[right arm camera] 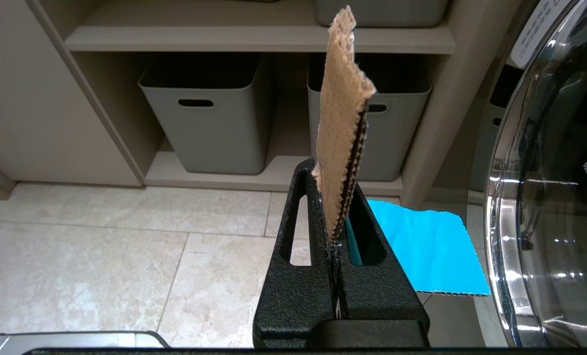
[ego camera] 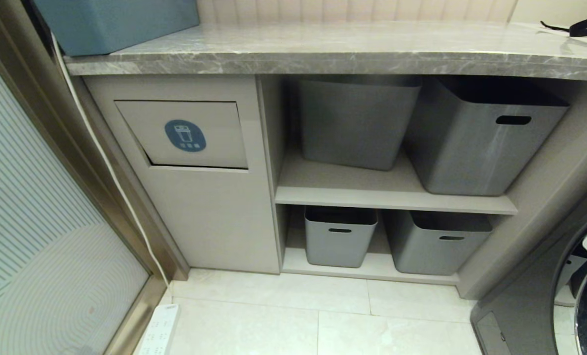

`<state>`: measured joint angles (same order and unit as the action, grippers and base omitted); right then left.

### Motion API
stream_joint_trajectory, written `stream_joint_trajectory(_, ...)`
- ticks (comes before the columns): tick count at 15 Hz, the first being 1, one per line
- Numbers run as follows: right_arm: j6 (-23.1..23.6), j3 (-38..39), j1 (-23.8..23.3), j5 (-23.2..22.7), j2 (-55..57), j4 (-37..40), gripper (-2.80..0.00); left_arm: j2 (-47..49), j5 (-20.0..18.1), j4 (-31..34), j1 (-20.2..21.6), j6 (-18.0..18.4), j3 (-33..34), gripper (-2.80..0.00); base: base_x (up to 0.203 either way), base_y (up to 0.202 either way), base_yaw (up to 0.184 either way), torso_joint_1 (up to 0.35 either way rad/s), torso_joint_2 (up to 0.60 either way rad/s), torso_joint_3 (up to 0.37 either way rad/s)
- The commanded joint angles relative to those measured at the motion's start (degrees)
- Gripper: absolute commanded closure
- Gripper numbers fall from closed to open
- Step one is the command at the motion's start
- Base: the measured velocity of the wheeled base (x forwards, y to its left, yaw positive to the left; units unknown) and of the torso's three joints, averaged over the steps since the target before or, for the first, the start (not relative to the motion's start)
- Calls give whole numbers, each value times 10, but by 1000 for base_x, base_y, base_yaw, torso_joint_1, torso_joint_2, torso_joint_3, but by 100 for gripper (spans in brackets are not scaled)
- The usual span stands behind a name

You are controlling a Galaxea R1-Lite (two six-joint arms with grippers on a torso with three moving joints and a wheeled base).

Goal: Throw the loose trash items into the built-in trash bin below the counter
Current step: Hand it to the other hand

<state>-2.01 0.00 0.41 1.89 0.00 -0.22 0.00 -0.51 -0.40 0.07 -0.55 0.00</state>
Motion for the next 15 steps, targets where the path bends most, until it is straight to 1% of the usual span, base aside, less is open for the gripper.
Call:
stream_joint_trajectory(1,-1,0,1,0,1,0,0,1,0,1,0,0,1,0,0,0,0,-2,2,198)
stream_joint_trajectory(3,6,0,0,-1,1,1,0,1,1,0,0,-2,1,0,0,0,0,1,5,183)
stream_joint_trajectory(4,17,-3,0,-4,1,1,0,1,-2,1,0,2,1,0,0,0,0,-2,-2,95)
stream_joint_trajectory(6,36,-55,0,-34,29,6,0,1,-7,1,-1,4,1,0,0,0,0,4,-3,42)
stream_joint_trajectory(8,40,-112,2,-73,126,8,0,1,-16,1,-1,4,-14,0,0,0,0,0,0,0)
stream_joint_trajectory(10,37,-178,3,-135,259,-2,0,27,-26,5,-1,-1,-74,0,0,0,0,0,0,0)
stream_joint_trajectory(11,35,-210,3,-172,333,-15,0,67,-42,5,-2,-4,-108,0,0,0,0,0,0,0)
stream_joint_trajectory(13,31,-267,12,-236,479,-57,0,185,-95,4,-10,-19,-189,0,0,0,0,0,0,0)
stream_joint_trajectory(14,25,-295,26,-264,555,-86,0,253,-132,3,-15,-35,-237,0,0,0,0,0,0,0)
stream_joint_trajectory(15,14,-323,50,-285,625,-114,0,318,-174,0,-19,-54,-279,0,0,0,0,0,0,0)
